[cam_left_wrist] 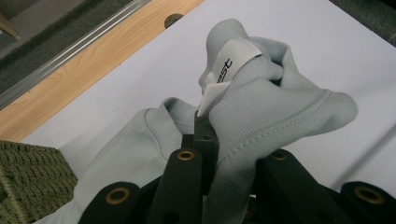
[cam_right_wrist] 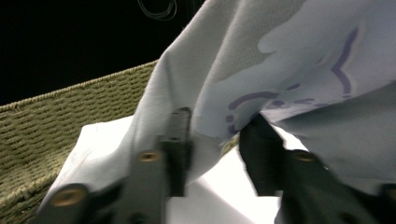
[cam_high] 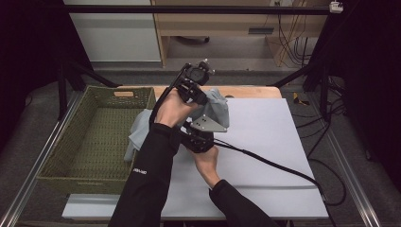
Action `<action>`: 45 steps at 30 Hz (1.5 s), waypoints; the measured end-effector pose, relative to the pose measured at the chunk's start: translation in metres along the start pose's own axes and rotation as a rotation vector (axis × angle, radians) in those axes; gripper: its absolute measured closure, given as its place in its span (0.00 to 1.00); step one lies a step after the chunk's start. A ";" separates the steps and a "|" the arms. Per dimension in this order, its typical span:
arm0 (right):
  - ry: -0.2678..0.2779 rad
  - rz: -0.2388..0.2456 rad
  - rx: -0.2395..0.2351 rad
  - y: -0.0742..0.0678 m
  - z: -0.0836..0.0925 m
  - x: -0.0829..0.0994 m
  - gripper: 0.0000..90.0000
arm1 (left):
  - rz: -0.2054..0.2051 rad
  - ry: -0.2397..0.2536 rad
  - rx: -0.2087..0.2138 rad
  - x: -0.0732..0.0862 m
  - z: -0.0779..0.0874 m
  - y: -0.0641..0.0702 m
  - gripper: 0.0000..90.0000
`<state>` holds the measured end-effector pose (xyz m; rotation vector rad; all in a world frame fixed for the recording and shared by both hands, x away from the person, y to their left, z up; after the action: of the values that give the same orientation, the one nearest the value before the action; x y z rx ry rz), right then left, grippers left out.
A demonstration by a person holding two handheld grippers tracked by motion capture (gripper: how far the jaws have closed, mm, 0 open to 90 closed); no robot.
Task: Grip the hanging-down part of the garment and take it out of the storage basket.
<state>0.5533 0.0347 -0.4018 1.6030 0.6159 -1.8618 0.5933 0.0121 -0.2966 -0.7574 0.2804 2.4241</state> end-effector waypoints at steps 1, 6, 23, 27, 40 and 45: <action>-0.014 0.007 0.005 0.001 0.001 0.001 0.93 | 0.000 -0.001 0.000 0.000 0.000 -0.001 0.91; -0.021 0.041 -0.010 0.003 0.003 0.000 0.95 | 0.002 0.006 -0.002 0.001 0.001 -0.002 0.91; 0.007 0.076 -0.081 0.008 0.069 -0.009 0.95 | -0.014 0.017 0.008 -0.004 0.007 0.008 0.91; -0.002 0.087 -0.088 0.014 0.084 -0.008 0.95 | -0.031 0.006 0.014 -0.003 0.006 0.011 0.91; 0.010 0.105 -0.060 0.040 0.131 -0.013 0.95 | -0.077 -0.030 0.033 -0.001 0.003 0.021 0.91; 0.006 0.115 -0.046 0.044 0.133 -0.008 0.94 | -0.077 -0.021 0.039 -0.001 0.000 0.025 0.91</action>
<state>0.4905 -0.0874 -0.3708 1.5812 0.5534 -1.7475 0.5796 -0.0085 -0.2951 -0.7127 0.2843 2.3459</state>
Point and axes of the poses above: each handheld gripper's, and its own axes: z roughly backward along the jaws, x roughly out of its underside, y roughly to its right, the point moved 8 cm from there along -z, roughly forward along the jaws, and after that the axes turned 8 degrees about z, right-handed, at the moved point
